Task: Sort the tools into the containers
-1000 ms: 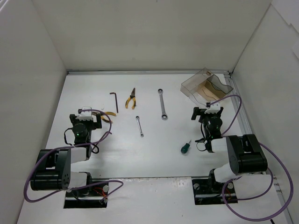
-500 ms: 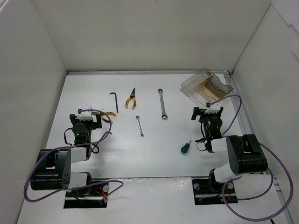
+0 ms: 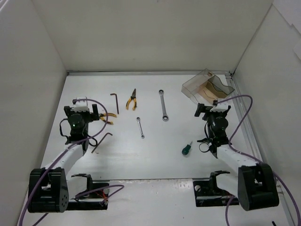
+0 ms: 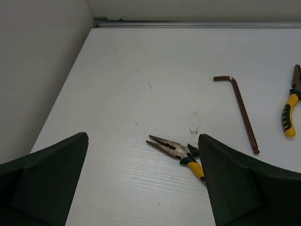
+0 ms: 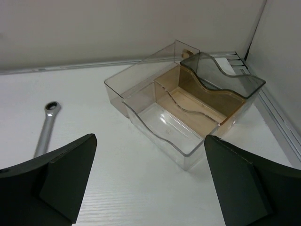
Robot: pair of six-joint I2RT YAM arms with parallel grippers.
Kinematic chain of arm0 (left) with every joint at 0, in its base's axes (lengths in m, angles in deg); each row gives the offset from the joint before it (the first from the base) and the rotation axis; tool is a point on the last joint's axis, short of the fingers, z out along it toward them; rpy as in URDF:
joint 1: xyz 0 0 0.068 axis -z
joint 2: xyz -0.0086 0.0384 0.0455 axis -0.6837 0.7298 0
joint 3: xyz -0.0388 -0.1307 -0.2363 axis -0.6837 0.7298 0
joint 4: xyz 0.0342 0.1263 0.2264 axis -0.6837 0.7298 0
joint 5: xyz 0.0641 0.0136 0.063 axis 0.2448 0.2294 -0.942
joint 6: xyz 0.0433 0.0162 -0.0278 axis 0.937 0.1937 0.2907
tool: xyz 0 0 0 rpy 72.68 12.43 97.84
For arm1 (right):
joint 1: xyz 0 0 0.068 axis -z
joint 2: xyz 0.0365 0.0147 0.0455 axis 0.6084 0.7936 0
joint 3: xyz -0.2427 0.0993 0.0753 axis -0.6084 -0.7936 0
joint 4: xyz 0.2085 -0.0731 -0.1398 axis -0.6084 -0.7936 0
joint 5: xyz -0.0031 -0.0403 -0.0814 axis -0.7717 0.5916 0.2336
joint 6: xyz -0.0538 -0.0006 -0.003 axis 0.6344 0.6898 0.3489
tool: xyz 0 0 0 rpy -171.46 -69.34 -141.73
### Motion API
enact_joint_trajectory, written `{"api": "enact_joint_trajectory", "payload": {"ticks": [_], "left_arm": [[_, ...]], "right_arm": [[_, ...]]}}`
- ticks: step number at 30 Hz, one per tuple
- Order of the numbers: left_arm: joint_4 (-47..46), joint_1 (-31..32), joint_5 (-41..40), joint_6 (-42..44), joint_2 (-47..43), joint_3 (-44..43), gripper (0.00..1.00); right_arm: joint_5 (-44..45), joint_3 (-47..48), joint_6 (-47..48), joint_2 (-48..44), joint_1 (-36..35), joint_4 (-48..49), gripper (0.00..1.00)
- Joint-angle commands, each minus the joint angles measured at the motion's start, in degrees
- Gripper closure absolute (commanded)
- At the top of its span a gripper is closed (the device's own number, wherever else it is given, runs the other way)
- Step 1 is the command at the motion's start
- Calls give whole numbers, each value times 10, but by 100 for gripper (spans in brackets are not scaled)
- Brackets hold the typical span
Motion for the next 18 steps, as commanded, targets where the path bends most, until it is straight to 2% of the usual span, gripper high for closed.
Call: {"api": "enact_joint_trajectory", "payload": {"ticks": [1, 2, 4, 5, 6, 7, 8, 11, 13, 17, 18], "left_arm": [[162, 5, -38, -40, -31, -116, 0], [205, 5, -46, -49, -31, -144, 0], [306, 5, -83, -80, -34, -238, 0], [331, 5, -92, -87, -36, -260, 0], [355, 5, -116, -102, -39, -313, 0], [408, 5, -131, -109, -44, -343, 0], [429, 5, -161, -119, -47, -395, 0], [553, 5, -209, -173, -52, -484, 0], [600, 5, -197, -165, -60, -510, 0], [617, 5, -121, -149, -97, -485, 0], [619, 10, -100, -136, -111, -475, 0]], "right_arm": [[25, 91, -40, -77, -6, -99, 2], [16, 117, -61, -98, -5, -187, 2], [-3, 213, -79, -105, -6, -287, 2], [-14, 254, -107, -98, -6, -392, 2], [-9, 341, -125, -90, -5, -452, 2], [-10, 378, -138, -83, -4, -500, 2], [-50, 438, -132, -70, -6, -563, 2], [-94, 456, -167, -85, -3, -576, 2], [-97, 455, -175, -90, -2, -575, 2], [-99, 462, -226, -103, -3, -624, 5], [-110, 459, -229, -106, -3, -630, 13]]}}
